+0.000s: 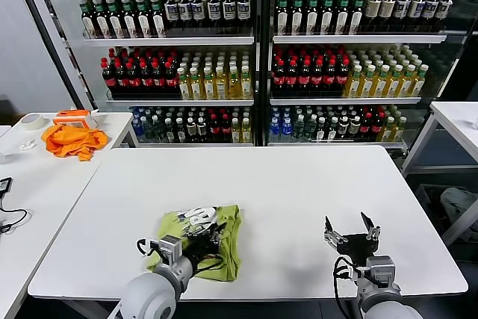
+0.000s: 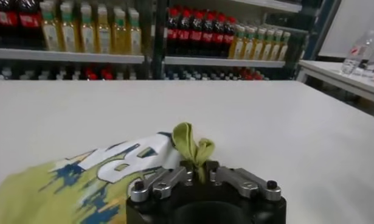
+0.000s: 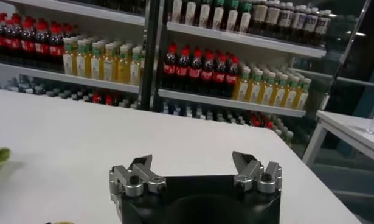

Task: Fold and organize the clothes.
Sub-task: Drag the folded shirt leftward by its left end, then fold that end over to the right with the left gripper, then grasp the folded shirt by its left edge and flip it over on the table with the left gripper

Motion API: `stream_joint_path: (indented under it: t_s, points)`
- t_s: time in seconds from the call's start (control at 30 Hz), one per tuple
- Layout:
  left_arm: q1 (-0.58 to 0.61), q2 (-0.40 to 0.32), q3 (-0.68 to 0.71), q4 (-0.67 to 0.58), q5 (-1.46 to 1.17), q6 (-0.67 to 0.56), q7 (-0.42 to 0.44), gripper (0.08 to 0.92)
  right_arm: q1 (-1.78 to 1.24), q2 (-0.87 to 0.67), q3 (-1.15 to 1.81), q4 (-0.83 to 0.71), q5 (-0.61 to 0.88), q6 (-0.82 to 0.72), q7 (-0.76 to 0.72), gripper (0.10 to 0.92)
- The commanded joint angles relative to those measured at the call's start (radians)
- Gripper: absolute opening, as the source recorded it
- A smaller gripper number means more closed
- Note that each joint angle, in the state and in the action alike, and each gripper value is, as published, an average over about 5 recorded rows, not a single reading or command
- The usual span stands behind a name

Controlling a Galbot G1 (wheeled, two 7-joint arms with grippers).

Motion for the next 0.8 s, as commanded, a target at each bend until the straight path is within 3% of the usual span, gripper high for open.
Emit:
stream_joint_path:
  t_s: [0.03, 0.13, 0.27, 0.47, 0.63, 0.8]
  points:
    - [0.000, -0.042, 0.000, -0.061, -0.107, -0.057, 0.001, 0.312, 0.007, -0.005, -0.020, 0.017, 0.001, -0.015, 0.005, 0.823]
    - [0.011, -0.032, -0.050, -0.115, -0.141, -0.083, 0.002, 0.398, 0.021, -0.008, -0.030, 0.011, 0.000, -0.020, 0.009, 0.823]
    - [0.044, 0.051, -0.171, -0.150, -0.147, -0.098, -0.005, 0.511, 0.035, -0.009, -0.038, 0.004, 0.000, -0.020, 0.009, 0.823]
    - [0.117, 0.160, -0.342, -0.024, -0.047, -0.049, -0.086, 0.684, 0.053, 0.000, -0.048, -0.003, -0.002, -0.012, 0.002, 0.823]
    - [0.158, 0.144, -0.352, 0.058, 0.046, -0.029, -0.110, 0.803, 0.054, 0.004, -0.047, -0.013, -0.004, 0.000, -0.005, 0.823]
    - [0.157, 0.103, -0.313, 0.088, 0.069, -0.029, -0.107, 0.822, 0.047, 0.002, -0.040, -0.013, -0.006, 0.006, -0.007, 0.823]
